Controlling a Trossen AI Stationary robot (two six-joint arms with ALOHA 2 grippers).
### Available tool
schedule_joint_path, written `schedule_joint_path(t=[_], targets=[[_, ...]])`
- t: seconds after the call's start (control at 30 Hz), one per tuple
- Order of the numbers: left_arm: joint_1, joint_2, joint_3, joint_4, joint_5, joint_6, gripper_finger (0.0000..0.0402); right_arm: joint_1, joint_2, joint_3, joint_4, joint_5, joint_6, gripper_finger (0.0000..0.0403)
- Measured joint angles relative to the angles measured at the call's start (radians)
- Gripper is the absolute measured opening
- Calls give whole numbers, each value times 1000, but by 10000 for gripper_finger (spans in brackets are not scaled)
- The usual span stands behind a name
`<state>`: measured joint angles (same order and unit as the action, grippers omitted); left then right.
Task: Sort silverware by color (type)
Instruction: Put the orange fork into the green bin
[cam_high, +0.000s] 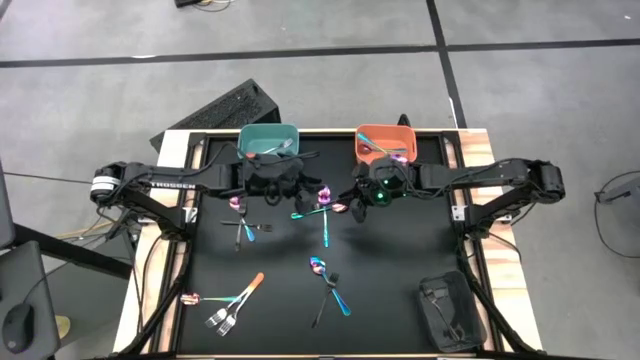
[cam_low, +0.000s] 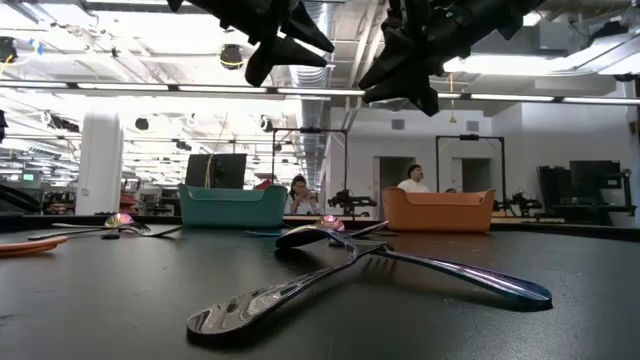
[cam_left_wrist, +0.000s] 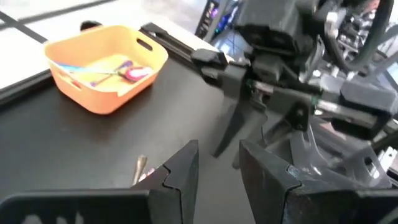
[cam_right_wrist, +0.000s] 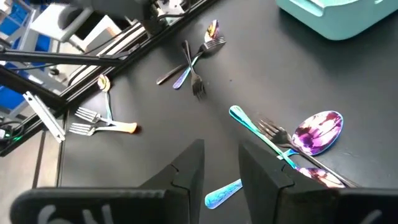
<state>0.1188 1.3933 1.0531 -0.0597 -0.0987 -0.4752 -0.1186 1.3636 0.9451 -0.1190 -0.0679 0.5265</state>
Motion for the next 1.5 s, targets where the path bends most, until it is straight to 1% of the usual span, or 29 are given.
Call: schedule_joint_path(t=[0.13,0.3,0.4,0.57,0.7,0.83,0.97,1.07,1.2,1.3,1.43,1.5], targets=[[-1,0,0,-23,6,-1,103,-1,0,0,1,18,15,116],[-1,0,0,-106,-60,-3,103,-9,0,0,19,31,45,116],[-1,0,0,-162,-70,-29,103,-19,0,0,33,32,80,116],[-17,0,0,-294,23,-163,103,-38,0,0,31,46,127,116],[-80,0,0,-473,43,-277,103,-48,0,0,31,50,127,116],[-176,0,0,-655,42,-416,103,-63,0,0,30,51,107,116],[-280,-1,-25,-738,68,-544,103,-88,0,0,30,51,81,116],[-360,-1,-70,-727,108,-615,103,-111,0,0,30,51,77,116],[-453,-1,-153,-726,157,-747,103,-138,0,0,30,50,67,116],[-506,-1,-208,-708,158,-813,103,-156,0,0,30,48,66,116],[-555,-1,-267,-627,158,-882,103,-173,0,0,30,47,64,116],[-573,-1,-292,-572,176,-901,103,-178,0,0,30,44,64,116]])
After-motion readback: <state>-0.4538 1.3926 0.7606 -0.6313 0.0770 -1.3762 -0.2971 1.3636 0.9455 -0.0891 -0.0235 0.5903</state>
